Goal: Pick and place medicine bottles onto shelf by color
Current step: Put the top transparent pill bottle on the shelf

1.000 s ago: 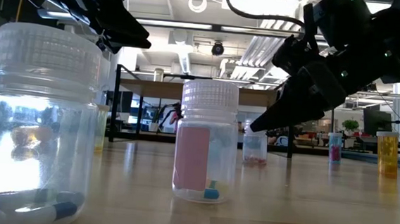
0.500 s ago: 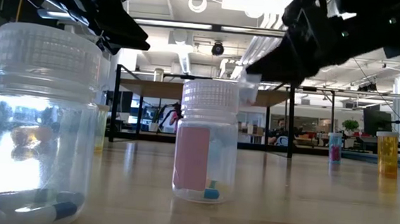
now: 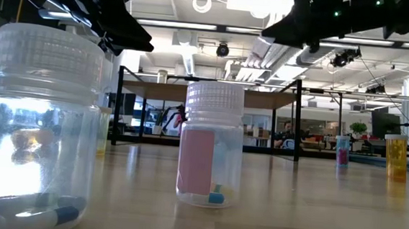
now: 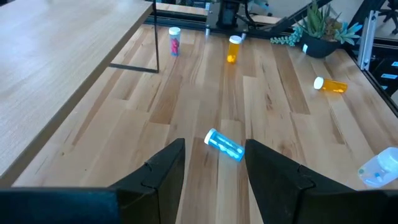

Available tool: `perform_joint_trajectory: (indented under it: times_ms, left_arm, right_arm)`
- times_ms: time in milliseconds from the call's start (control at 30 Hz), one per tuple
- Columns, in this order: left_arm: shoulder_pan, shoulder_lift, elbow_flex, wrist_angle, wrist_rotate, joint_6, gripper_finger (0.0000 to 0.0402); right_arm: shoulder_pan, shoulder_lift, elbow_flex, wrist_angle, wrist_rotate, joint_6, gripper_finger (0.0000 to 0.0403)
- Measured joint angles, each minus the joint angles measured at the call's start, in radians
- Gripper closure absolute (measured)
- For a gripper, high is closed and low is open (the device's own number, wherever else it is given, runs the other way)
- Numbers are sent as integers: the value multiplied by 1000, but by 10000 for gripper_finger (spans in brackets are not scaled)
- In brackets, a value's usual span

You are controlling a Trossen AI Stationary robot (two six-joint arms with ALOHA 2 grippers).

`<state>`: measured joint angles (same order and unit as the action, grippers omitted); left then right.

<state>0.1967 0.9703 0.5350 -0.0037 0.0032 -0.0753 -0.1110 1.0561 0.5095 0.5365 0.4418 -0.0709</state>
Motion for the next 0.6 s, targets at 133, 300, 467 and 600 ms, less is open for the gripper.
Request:
perform_joint_trajectory:
  times_ms: [133,300,467,600]
  left_arm:
    - [0,0,0,0,0,0,245]
    - [0,0,0,0,0,0,245]
    - [0,0,0,0,0,0,245]
    - [0,0,0,0,0,0,245]
  right_arm:
    - [-124,-62,0,0,-1,-36,275]
    - [-284,-96,26,-36,-29,-61,274]
    - [-411,-71,180,-277,-132,-34,274]
    - [-463,-17,276,-432,-157,-26,274]
